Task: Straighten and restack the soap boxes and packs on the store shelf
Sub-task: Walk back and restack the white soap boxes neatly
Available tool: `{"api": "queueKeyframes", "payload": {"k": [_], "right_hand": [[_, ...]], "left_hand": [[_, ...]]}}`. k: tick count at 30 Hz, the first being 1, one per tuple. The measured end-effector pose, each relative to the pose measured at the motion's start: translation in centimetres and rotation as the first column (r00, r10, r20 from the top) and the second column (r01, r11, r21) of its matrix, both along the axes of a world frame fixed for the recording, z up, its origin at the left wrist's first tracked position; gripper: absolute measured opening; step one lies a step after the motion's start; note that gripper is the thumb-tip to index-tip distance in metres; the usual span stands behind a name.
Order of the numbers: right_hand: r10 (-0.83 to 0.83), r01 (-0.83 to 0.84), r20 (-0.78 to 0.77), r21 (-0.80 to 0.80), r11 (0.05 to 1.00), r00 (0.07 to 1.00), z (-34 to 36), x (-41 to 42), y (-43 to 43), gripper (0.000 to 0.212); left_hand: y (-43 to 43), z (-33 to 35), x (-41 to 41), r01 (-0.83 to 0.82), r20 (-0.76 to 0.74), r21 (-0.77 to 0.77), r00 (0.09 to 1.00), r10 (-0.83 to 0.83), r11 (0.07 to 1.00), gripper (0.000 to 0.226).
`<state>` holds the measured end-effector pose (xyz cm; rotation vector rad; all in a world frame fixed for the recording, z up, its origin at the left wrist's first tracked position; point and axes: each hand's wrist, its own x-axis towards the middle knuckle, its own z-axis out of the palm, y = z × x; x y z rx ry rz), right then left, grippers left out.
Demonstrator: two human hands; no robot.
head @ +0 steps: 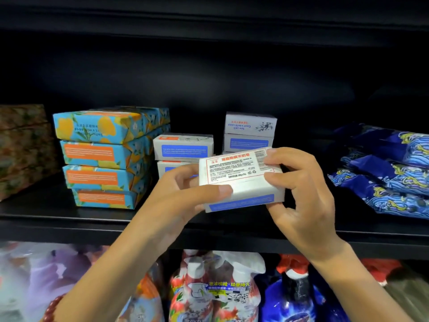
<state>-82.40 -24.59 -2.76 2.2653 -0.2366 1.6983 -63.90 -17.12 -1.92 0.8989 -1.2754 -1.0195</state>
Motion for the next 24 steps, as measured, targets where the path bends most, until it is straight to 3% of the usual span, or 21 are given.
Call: {"api": "queueKeyframes", "payload": {"k": [2, 4, 5, 7, 9, 12, 17, 20, 24], "right_hand": [[-0.031, 0.034, -0.042, 0.064, 0.997, 0.999, 0.2, -0.2, 0.0, 0.039], [-0.037, 0.064, -0.117, 0.239, 0.969, 0.993, 0.5, -0.5, 0.1, 0.059], [0.022, 0.034, -0.14, 0.381, 0.924, 0.99, 0.6, -0.7, 0.2, 0.073], [0.211, -0.101, -0.088, 0.661, 0.743, 0.974, 1.0, -0.9, 0.7, 0.098], [0.287, -0.204, 0.023, 0.76, 0.617, 0.958, 1.2, -0.8, 0.9, 0.097], [0.267, -0.249, 0.1, 0.749, 0.614, 0.959, 1.7, -0.6, 1.0, 0.072], [0.186, -0.195, 0.072, 0.551, 0.811, 0.98, 1.2, 0.0, 1.7, 0.04], [0.15, -0.158, 0.049, 0.347, 0.925, 0.987, 0.4, 0.1, 1.5, 0.038], [0.138, -0.136, 0.008, 0.2, 0.97, 0.99, 0.1, 0.5, 1.3, 0.044]], "left_hand": [[0.1, 0.1, 0.0, 0.017, -0.075, -0.023, 0.997, -0.018, 1.0, 0.069], [0.1, -0.1, -0.1, -0.036, -0.069, -0.086, 0.997, 0.03, 0.996, 0.07], [0.0, -0.2, -0.1, -0.097, -0.037, -0.136, 0.995, 0.093, 0.986, 0.07], [0.1, -0.3, -0.2, -0.222, 0.052, -0.25, 0.969, 0.242, 0.942, 0.069], [0.1, -0.4, -0.2, -0.268, 0.107, -0.331, 0.942, 0.318, 0.905, 0.066], [-0.1, -0.8, -0.5, -0.255, 0.137, -0.386, 0.934, 0.329, 0.887, 0.07], [0.1, -0.7, -0.7, -0.293, 0.15, -0.406, 0.913, 0.379, 0.866, 0.072], [0.4, -0.3, -0.6, -0.264, 0.187, -0.306, 0.925, 0.33, 0.915, 0.076], [0.4, 0.0, -0.3, -0.146, 0.21, -0.256, 0.957, 0.202, 0.956, 0.065]]}}
